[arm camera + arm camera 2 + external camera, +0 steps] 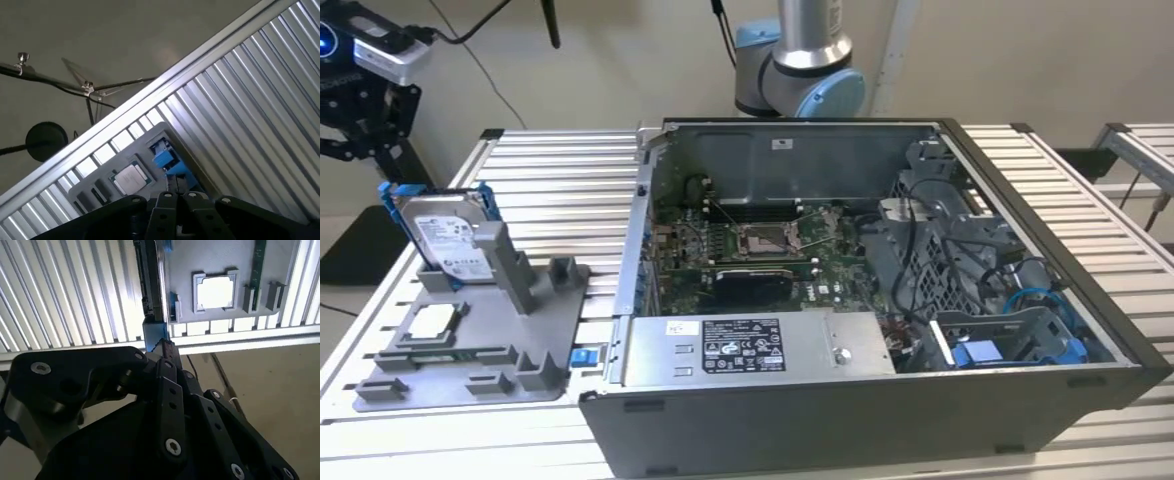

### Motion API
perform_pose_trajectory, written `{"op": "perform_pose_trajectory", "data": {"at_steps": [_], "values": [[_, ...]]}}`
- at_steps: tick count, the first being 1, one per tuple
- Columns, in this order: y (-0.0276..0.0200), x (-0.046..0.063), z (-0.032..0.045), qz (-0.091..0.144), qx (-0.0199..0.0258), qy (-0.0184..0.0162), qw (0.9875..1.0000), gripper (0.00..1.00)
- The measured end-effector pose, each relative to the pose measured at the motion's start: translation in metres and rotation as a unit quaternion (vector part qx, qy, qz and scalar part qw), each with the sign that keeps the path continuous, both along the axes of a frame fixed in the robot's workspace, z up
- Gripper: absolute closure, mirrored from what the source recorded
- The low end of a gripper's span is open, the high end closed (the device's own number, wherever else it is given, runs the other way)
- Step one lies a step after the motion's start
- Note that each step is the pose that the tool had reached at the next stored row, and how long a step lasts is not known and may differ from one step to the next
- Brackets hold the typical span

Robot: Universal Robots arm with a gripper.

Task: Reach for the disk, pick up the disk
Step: 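Pick up the disk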

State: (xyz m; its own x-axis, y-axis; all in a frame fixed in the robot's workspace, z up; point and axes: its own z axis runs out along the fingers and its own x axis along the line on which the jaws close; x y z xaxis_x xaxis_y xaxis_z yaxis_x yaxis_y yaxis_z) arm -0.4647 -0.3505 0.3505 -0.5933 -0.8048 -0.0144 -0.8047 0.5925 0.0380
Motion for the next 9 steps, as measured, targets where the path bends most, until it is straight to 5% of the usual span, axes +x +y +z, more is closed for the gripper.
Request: {"op": "perform_pose_trajectory", "data": {"at_steps": [5, 9], "values": [[0.0, 0.0, 0.0, 0.046, 0.0, -0.0002, 0.999, 1.0], [0.0, 0.0, 0.0001, 0.082, -0.0002, -0.0033, 0.9967, 1.0]]}}
